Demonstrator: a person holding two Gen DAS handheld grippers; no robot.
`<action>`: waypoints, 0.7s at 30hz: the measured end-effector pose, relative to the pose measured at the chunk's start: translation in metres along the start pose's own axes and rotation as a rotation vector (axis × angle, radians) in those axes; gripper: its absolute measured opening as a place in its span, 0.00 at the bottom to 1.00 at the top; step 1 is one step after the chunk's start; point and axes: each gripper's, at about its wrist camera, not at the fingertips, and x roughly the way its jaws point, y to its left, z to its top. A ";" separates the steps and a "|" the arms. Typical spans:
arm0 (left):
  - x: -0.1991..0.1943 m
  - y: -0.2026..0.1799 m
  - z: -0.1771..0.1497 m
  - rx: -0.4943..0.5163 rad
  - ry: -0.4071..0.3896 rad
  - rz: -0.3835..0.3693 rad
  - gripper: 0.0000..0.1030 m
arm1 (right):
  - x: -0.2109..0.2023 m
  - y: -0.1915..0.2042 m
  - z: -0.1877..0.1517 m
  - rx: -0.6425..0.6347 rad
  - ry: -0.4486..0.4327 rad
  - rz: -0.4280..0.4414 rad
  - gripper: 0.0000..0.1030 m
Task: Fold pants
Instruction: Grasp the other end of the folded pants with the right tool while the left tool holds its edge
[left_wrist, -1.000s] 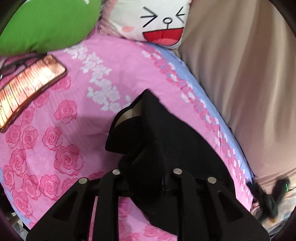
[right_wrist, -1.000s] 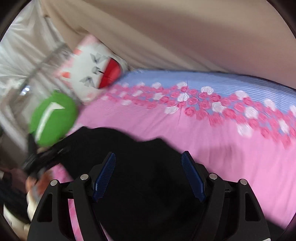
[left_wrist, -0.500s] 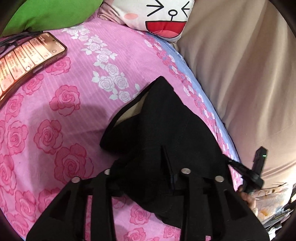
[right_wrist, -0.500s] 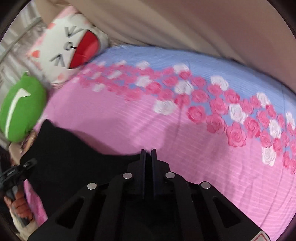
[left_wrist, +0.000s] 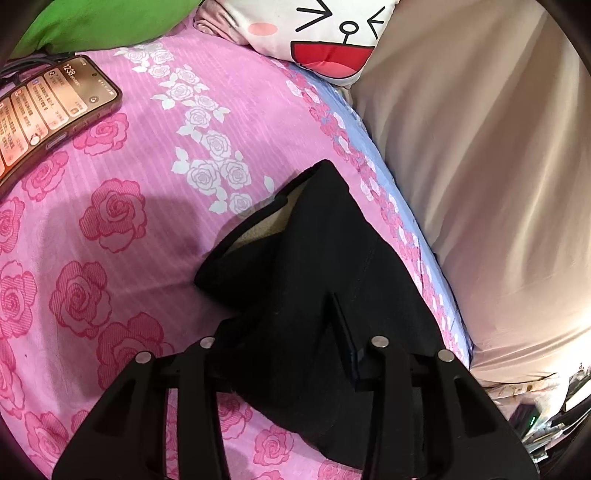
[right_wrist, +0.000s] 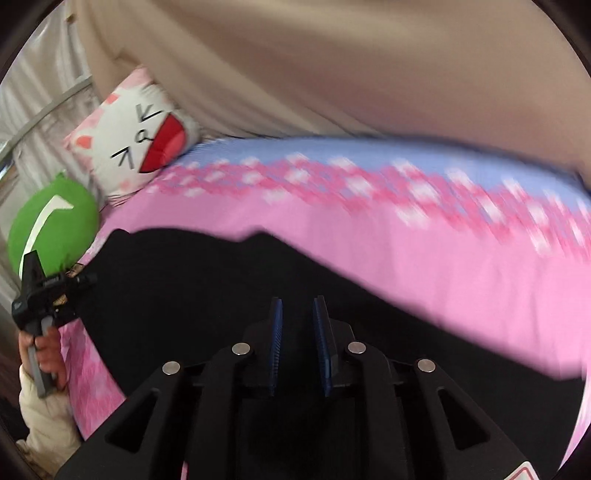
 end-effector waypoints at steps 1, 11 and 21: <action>0.000 0.000 0.000 0.001 0.001 0.002 0.40 | -0.006 -0.006 -0.012 0.012 0.007 -0.011 0.23; 0.004 -0.014 -0.003 0.031 -0.018 0.050 0.49 | 0.002 0.052 -0.082 -0.291 0.001 -0.189 0.73; 0.005 -0.014 0.003 0.033 0.007 0.060 0.49 | -0.125 -0.045 -0.036 0.049 -0.287 -0.287 0.16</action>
